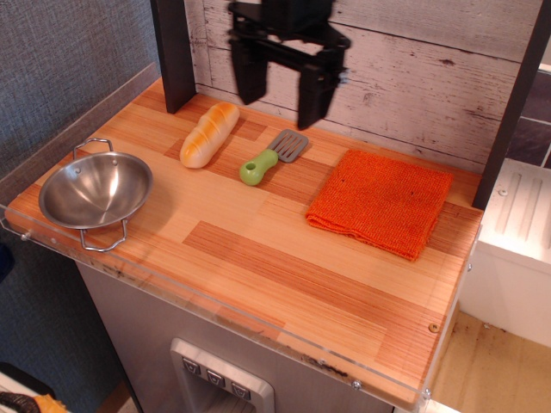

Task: Move the orange cloth to the right of the green spatula

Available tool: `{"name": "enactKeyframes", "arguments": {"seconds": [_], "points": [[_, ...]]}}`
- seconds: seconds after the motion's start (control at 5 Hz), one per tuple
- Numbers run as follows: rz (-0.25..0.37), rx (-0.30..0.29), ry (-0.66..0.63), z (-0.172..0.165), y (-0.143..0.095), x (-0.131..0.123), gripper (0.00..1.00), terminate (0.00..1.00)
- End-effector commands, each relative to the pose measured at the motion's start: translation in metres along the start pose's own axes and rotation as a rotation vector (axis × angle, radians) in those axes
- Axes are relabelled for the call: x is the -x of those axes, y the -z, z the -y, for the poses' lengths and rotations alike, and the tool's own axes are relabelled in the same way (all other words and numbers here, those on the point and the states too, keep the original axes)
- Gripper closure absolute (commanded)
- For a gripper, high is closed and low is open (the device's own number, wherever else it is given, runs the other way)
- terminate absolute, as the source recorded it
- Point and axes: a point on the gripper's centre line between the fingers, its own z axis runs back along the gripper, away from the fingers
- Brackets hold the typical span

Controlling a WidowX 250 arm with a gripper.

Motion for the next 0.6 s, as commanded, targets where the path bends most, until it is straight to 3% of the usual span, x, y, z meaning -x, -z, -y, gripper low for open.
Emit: {"name": "enactKeyframes", "arguments": {"seconds": [0.0,0.2,0.4], "points": [[0.057,-0.04,-0.009,-0.0128,-0.0273,0.0238,0.0,0.0],[0.057,-0.04,-0.009,-0.0128,-0.0273,0.0238,0.0,0.0],[0.057,-0.04,-0.009,-0.0128,-0.0273,0.0238,0.0,1.0]]}}
